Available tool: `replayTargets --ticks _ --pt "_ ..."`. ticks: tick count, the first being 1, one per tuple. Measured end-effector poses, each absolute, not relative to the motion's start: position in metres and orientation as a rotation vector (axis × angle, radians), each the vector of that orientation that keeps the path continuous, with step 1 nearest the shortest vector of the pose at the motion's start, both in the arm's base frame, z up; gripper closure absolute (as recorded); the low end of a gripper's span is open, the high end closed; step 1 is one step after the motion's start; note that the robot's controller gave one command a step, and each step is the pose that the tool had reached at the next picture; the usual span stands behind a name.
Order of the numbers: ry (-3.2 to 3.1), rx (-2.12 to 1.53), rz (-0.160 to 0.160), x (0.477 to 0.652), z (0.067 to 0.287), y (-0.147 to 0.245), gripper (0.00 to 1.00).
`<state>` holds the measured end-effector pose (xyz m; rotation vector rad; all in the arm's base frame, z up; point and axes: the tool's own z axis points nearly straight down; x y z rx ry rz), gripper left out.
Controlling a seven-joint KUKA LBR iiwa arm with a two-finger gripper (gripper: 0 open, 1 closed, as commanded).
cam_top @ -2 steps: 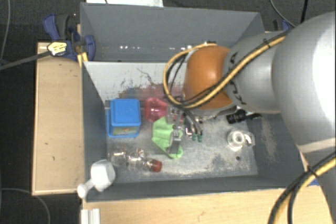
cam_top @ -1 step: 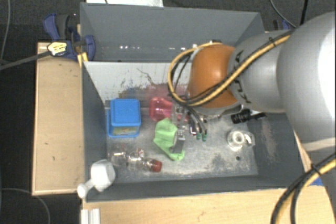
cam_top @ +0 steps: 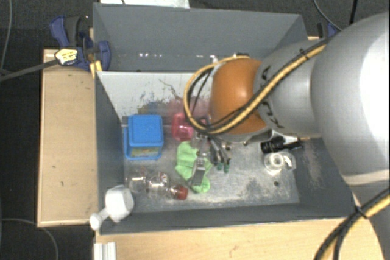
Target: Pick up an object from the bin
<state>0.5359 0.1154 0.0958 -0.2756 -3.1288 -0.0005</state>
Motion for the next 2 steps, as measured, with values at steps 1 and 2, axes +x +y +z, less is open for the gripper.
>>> replayTargets --ticks 1,2 --pt "-3.143 -0.062 -0.001 0.51 0.078 0.142 0.0" --pt "-3.112 -0.417 0.001 0.502 0.07 0.108 1.0"
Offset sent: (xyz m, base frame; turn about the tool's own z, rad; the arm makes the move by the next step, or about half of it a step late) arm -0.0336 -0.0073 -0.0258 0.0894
